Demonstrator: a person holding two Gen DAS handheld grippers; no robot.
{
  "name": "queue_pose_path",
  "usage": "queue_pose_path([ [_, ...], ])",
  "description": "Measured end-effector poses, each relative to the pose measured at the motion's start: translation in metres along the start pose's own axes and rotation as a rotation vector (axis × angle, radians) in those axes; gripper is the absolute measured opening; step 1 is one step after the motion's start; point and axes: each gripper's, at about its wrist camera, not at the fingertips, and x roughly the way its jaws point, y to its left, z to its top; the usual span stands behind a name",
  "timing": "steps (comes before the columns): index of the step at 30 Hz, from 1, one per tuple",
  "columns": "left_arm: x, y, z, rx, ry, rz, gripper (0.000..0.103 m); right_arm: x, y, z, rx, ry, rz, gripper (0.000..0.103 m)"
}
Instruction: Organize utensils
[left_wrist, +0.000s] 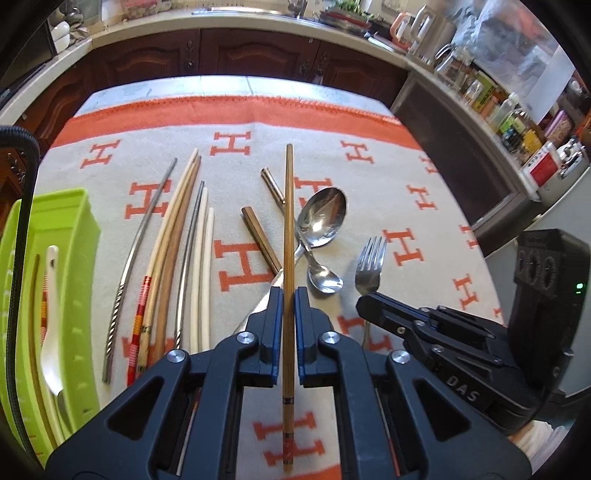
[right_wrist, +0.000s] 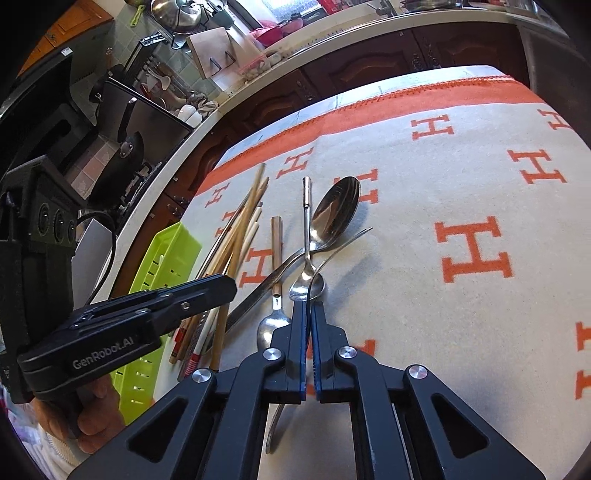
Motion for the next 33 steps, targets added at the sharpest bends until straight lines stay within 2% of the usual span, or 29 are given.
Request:
queue_pose_path([
  [8,-0.071,0.004,-0.015,-0.014,-0.12,-0.028,0.004,-0.025,0.034,-0.012,-0.067,-0.019,0.017,0.003],
  [16,-0.154,0.021,-0.039,-0.042,-0.234,-0.015,0.004,-0.049,0.103,-0.019,-0.185,-0.041,0.063,0.003],
  [23,-0.236,0.056,-0.061,-0.09,-0.348,0.074,0.004,-0.064,0.179,-0.015,-0.287,-0.059,0.18,0.003],
  [27,-0.27,0.083,-0.071,-0.112,-0.392,0.164,0.004,-0.064,0.219,-0.013,-0.339,-0.055,0.243,0.003],
  [30,-0.278,0.108,-0.077,-0.139,-0.384,0.212,0.004,-0.05,0.251,-0.016,-0.384,-0.027,0.255,0.003],
  [33,-0.267,0.136,-0.084,-0.17,-0.336,0.237,0.004,-0.024,0.273,-0.02,-0.408,0.025,0.252,0.003],
])
